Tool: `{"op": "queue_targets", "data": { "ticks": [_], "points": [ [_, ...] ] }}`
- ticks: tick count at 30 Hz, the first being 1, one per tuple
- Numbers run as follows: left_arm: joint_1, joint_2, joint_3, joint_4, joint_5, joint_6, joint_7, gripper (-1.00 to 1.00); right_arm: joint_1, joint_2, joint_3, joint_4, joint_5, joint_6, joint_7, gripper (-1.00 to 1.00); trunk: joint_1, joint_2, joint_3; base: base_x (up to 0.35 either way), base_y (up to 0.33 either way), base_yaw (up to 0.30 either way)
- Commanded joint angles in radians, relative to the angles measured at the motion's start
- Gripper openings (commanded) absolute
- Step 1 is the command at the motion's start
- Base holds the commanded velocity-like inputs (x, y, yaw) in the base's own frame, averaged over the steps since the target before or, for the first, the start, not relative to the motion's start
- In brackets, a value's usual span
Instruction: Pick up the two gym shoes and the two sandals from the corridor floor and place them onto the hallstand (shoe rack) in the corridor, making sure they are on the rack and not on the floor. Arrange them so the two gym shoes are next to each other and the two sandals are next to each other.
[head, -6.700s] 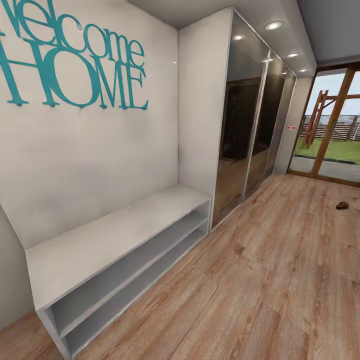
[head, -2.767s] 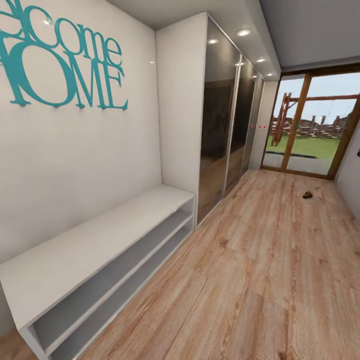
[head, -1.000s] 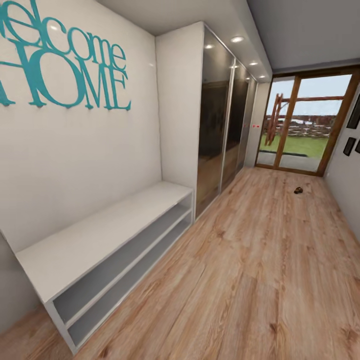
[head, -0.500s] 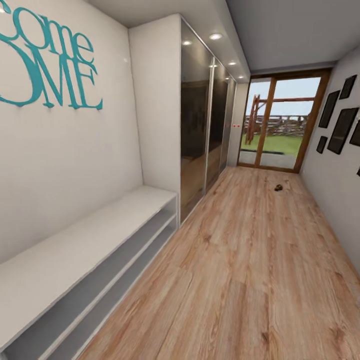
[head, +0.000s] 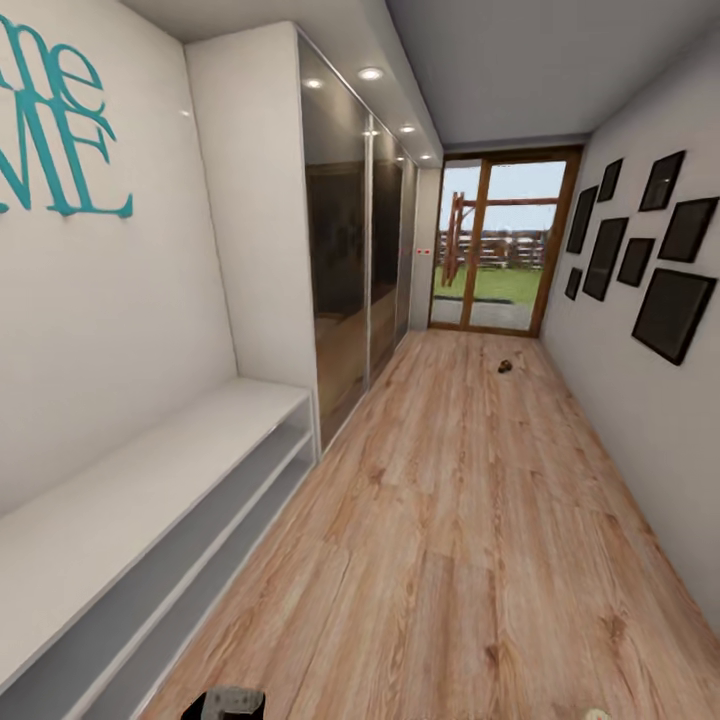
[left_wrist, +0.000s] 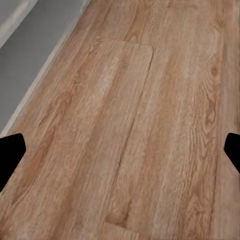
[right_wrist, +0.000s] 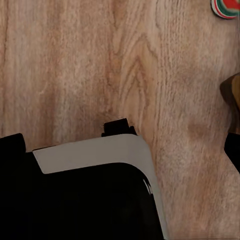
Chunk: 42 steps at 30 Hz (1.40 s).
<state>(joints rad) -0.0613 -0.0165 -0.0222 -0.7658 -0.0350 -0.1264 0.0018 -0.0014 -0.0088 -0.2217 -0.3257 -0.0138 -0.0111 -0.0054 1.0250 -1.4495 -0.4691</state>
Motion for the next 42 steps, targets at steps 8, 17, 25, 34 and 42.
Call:
{"op": "queue_targets", "data": {
  "ticks": [8,17,25,34,42],
  "points": [
    [-0.089,-0.003,-0.005,-0.126,-0.121,0.144,-0.002,1.0,0.0,-0.001,-0.002,-0.197,0.0,0.017,-0.003,1.0,0.0,0.0,-0.001,0.001,0.0,-0.3],
    [-0.235,-0.02,-0.004,-0.138,-0.126,0.235,-0.052,1.0,0.0,-0.001,-0.002,-0.576,0.003,0.276,-0.004,1.0,0.0,0.0,-0.004,0.0,0.0,-0.297],
    [-0.305,-0.018,0.002,-0.149,0.017,0.244,-0.118,1.0,0.0,0.0,-0.001,-0.947,0.002,0.514,-0.004,1.0,0.0,0.0,-0.01,0.0,0.0,-0.285],
    [-0.31,-0.008,0.004,-0.198,0.043,0.244,-0.12,1.0,0.0,0.006,0.007,-1.092,0.009,0.528,-0.005,1.0,0.0,0.0,-0.011,0.093,-0.057,-0.06],
    [-0.309,-0.008,0.003,-0.201,0.046,0.245,-0.12,1.0,0.0,0.009,0.036,-1.103,0.012,0.528,-0.001,1.0,0.0,0.0,-0.011,0.26,-0.228,-0.004]
  ]
}}
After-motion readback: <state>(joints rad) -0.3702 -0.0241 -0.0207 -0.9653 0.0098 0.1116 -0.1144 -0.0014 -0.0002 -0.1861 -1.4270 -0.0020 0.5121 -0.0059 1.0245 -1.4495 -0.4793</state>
